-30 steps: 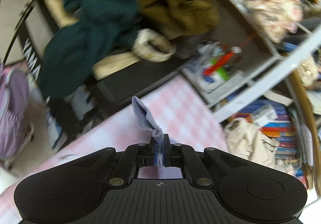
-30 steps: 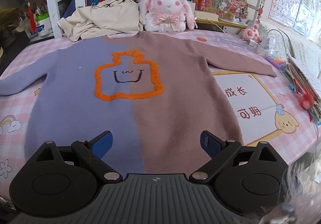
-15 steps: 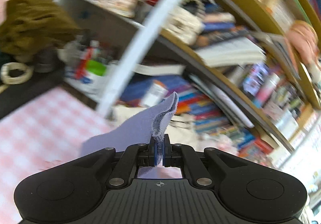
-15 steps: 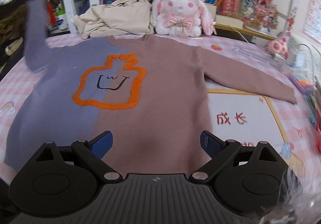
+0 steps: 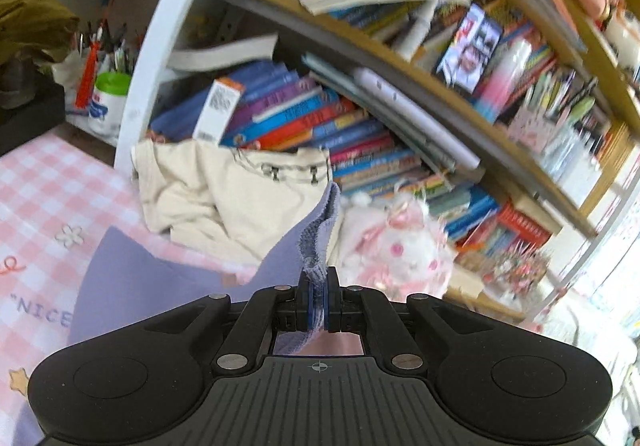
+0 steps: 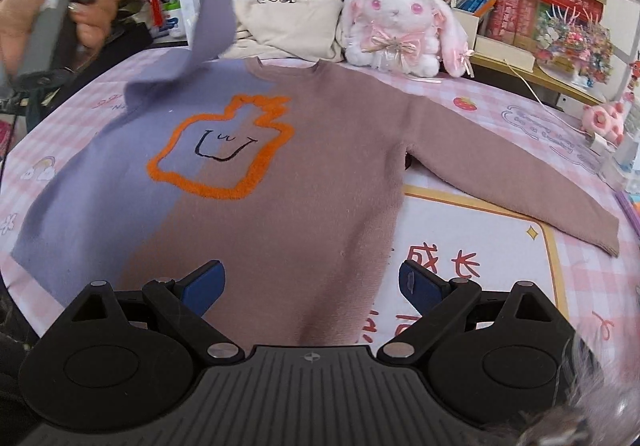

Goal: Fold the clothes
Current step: 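Carry the lavender sleeve across the sweater body toward the collar, open left gripper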

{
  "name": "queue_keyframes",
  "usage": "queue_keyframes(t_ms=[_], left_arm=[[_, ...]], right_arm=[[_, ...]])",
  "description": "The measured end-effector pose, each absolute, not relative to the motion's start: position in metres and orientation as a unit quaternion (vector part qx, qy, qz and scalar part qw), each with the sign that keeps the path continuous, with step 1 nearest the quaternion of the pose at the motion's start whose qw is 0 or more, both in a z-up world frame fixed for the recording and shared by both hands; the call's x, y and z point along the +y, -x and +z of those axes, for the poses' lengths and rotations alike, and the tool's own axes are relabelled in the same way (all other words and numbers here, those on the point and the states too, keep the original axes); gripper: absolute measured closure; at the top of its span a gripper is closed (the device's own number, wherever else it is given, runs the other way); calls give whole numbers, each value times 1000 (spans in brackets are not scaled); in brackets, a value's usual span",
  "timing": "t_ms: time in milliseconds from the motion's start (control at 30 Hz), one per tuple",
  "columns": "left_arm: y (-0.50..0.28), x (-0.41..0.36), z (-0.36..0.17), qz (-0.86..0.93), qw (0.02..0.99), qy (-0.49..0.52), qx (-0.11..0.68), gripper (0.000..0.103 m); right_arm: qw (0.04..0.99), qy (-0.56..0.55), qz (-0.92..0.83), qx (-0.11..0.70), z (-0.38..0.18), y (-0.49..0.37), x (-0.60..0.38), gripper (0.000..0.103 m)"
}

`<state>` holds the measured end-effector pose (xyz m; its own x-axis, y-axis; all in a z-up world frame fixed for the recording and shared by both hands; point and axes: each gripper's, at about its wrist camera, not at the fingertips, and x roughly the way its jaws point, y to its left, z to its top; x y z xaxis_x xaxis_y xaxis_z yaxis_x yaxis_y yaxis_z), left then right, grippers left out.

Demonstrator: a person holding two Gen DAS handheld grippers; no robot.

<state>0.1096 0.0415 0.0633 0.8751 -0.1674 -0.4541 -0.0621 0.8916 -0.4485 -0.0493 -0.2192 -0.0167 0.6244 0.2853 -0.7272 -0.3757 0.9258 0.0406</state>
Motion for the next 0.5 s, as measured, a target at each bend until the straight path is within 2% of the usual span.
queue_keyframes(t_ms=[500], left_arm=[[-126,-21,24,-51,932,173,315,99]], right_arm=[[897,52,175,402,-19,45,-242,9]])
